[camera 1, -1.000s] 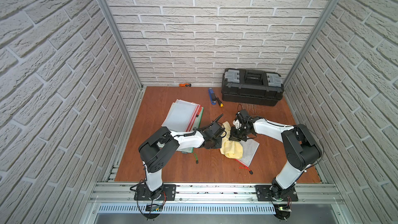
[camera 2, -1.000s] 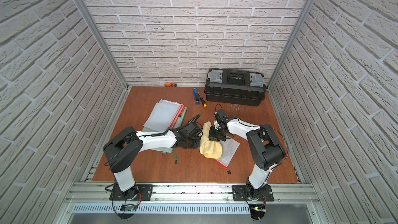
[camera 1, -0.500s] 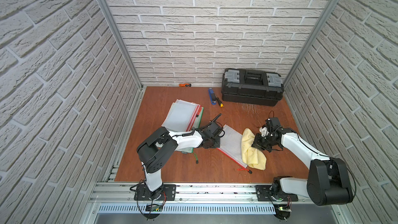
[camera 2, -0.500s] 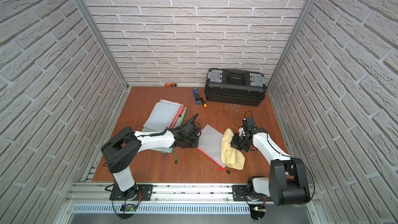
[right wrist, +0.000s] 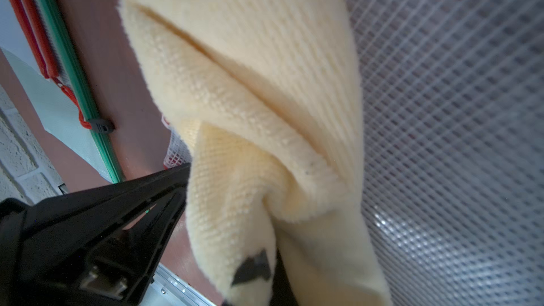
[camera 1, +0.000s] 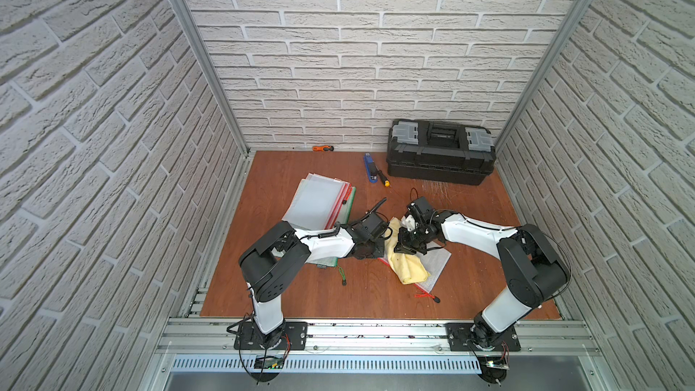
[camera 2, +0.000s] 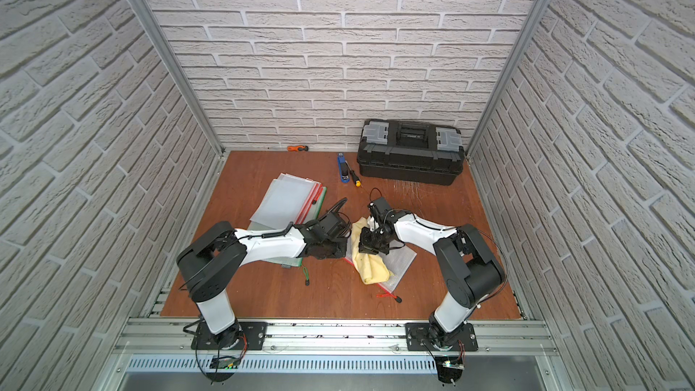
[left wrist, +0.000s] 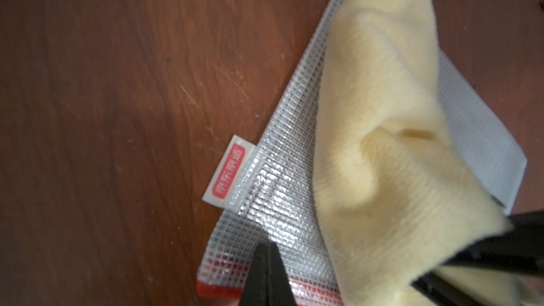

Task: Wipe the document bag
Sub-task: Wipe the dirt from the document bag, then adjust the document bag at the center of the board.

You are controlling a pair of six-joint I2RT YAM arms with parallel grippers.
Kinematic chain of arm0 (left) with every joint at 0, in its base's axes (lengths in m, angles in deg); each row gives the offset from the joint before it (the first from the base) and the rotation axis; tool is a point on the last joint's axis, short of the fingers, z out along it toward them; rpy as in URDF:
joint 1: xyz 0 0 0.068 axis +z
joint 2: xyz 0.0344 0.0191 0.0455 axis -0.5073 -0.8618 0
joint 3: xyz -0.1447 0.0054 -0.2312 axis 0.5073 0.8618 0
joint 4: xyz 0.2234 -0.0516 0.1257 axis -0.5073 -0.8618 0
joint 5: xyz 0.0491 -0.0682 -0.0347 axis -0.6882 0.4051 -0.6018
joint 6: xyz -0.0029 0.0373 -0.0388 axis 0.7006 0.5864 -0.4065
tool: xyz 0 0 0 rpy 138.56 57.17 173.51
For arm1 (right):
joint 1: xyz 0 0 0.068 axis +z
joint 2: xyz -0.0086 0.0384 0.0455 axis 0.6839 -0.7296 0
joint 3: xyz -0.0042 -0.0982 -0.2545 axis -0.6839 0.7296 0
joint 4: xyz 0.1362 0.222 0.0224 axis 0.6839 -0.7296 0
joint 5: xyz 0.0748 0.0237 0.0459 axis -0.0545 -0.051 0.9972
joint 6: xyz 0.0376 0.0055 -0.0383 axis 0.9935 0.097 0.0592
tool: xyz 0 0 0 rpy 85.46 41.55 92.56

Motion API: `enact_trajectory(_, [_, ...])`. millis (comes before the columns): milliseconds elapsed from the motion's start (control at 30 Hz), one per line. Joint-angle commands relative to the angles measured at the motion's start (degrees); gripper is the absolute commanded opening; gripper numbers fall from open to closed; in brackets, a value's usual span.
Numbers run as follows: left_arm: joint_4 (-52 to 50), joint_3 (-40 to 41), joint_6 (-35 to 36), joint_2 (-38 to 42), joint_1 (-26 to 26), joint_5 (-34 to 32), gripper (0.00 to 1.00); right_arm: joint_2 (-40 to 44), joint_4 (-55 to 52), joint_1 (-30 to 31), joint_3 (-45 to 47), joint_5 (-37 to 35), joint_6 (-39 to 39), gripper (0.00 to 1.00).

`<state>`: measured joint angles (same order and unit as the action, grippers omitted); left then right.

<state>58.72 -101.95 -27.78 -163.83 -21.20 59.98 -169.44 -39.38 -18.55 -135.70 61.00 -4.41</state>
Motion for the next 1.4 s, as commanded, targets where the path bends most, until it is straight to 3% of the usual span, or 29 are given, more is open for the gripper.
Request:
enact_trajectory(0, [-4.9,-0.1,0.0,-0.7,0.4,-1.0,0.00,3.5,-0.9,-4.4,2.8,-1.6,-1.0,0.02])
enact_trajectory(233, [-5.7,-0.4,0.9,-0.7,0.5,-1.3,0.00,13.7,-7.3,-20.2,11.5,-1.2,-7.3,0.02])
enact_trajectory(467, [-7.2,1.2,2.0,1.3,2.5,-2.0,0.00,20.9,-12.6,-25.6,10.6,-6.3,-5.8,0.02])
enact_trajectory(633, [-10.0,3.3,2.6,8.1,3.3,-5.6,0.00,21.7,-13.4,-27.5,8.7,-7.5,-6.7,0.02])
enact_trajectory(767, [-10.3,6.1,2.1,14.4,3.3,-7.5,0.00,17.5,-11.2,-27.4,8.1,-2.8,-8.3,0.02])
enact_trajectory(800, [-10.3,6.5,1.7,16.3,2.8,-7.8,0.30,15.8,-10.7,-27.3,8.1,-1.0,-8.5,0.02])
enact_trajectory(833, [-10.4,6.8,1.5,18.2,1.7,-8.7,0.52,14.8,-9.3,-27.2,8.8,0.7,-8.5,0.02])
enact_trajectory(867, [-10.9,6.8,1.1,19.9,0.4,-10.3,0.62,14.2,-8.1,-26.8,9.5,1.5,-8.5,0.02])
enact_trajectory(900, [-11.5,6.7,0.5,21.8,-1.3,-12.0,0.80,13.7,-7.5,-26.3,10.0,1.6,-8.5,0.02])
enact_trajectory(933, [-11.7,6.9,-0.6,23.6,-3.2,-13.3,0.86,13.4,-7.1,-25.8,10.5,1.2,-8.8,0.02])
enact_trajectory(1133, [1.0,16.4,-16.7,26.2,-8.2,-8.1,0.88,11.6,-5.9,-24.5,11.8,1.4,-9.5,0.02])
enact_trajectory(1233, [10.8,20.6,-23.2,23.5,-11.8,-8.1,0.88,11.4,-5.4,-22.5,12.3,2.2,-8.6,0.02])
enact_trajectory(1367, [14.0,19.4,-26.7,16.8,-14.6,-8.8,0.88,12.7,-3.7,-20.3,14.6,1.9,-6.7,0.02])
